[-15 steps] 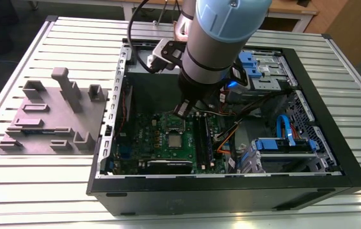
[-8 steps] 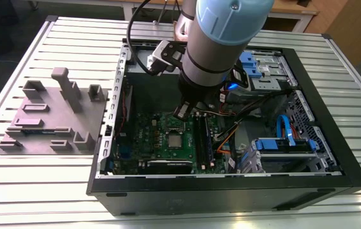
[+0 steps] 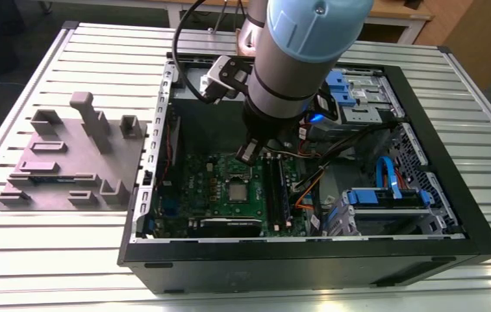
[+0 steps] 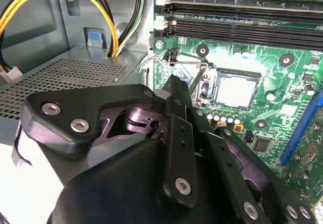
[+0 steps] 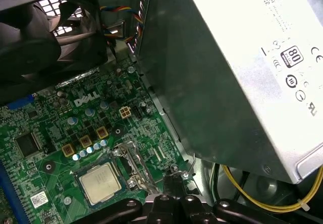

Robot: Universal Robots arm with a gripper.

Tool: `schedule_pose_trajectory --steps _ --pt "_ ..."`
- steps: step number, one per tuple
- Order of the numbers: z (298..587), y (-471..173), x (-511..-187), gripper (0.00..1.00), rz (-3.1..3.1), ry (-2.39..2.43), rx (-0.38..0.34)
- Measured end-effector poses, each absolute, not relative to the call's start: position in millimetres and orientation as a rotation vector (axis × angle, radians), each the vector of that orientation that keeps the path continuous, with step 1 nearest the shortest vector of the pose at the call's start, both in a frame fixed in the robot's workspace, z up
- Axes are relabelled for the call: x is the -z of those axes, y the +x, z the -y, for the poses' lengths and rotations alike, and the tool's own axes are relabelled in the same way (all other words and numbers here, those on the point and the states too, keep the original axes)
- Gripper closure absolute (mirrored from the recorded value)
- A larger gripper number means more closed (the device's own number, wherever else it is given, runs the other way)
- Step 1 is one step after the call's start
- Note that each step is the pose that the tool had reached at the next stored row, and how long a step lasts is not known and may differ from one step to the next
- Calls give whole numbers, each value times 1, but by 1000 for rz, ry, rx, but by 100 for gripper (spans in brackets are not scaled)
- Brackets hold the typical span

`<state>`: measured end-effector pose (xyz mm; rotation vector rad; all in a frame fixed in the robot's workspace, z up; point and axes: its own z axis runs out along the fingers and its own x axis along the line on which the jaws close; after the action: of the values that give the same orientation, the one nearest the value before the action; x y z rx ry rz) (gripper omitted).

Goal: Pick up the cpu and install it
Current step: 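Close the cpu cover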

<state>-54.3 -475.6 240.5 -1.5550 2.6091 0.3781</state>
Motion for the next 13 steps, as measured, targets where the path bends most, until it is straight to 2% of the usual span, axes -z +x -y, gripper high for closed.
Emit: schedule_pose_trajectory --steps 13 --pt "480 -54 -240 90 -2610 -1555 -377"
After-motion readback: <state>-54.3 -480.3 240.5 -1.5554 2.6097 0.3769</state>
